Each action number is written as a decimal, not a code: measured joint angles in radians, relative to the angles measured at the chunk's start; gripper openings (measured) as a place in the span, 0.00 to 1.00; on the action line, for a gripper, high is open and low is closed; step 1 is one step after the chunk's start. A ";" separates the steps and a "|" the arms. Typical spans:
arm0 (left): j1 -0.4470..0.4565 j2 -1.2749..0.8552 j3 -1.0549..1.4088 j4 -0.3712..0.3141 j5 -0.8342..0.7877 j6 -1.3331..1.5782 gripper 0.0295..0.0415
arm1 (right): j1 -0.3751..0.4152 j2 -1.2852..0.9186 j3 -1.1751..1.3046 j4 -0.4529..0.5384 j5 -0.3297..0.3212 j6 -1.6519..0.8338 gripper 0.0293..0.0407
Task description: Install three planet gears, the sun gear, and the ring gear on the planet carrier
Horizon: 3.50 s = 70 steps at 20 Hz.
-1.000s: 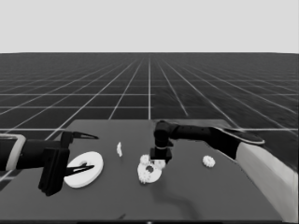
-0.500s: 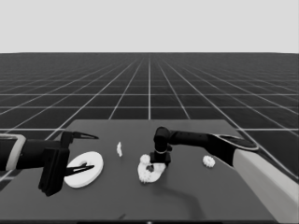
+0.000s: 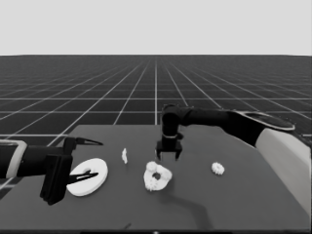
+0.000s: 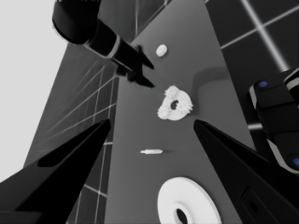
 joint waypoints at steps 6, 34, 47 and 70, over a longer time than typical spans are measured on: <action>0.000 0.000 0.000 0.000 0.000 0.000 0.75 | 0.083 0.008 -0.027 0.078 -0.007 -0.018 0.81; 0.000 0.000 0.000 0.000 0.000 0.000 0.75 | -0.280 -0.484 -0.300 -0.152 0.264 -0.758 0.16; 0.000 0.000 0.000 0.000 0.000 0.000 0.75 | 0.101 -0.568 -0.134 0.079 -0.040 -0.700 0.16; 0.000 0.000 0.000 0.000 0.000 0.000 0.75 | -0.241 0.182 -0.270 -0.224 0.064 -0.053 0.14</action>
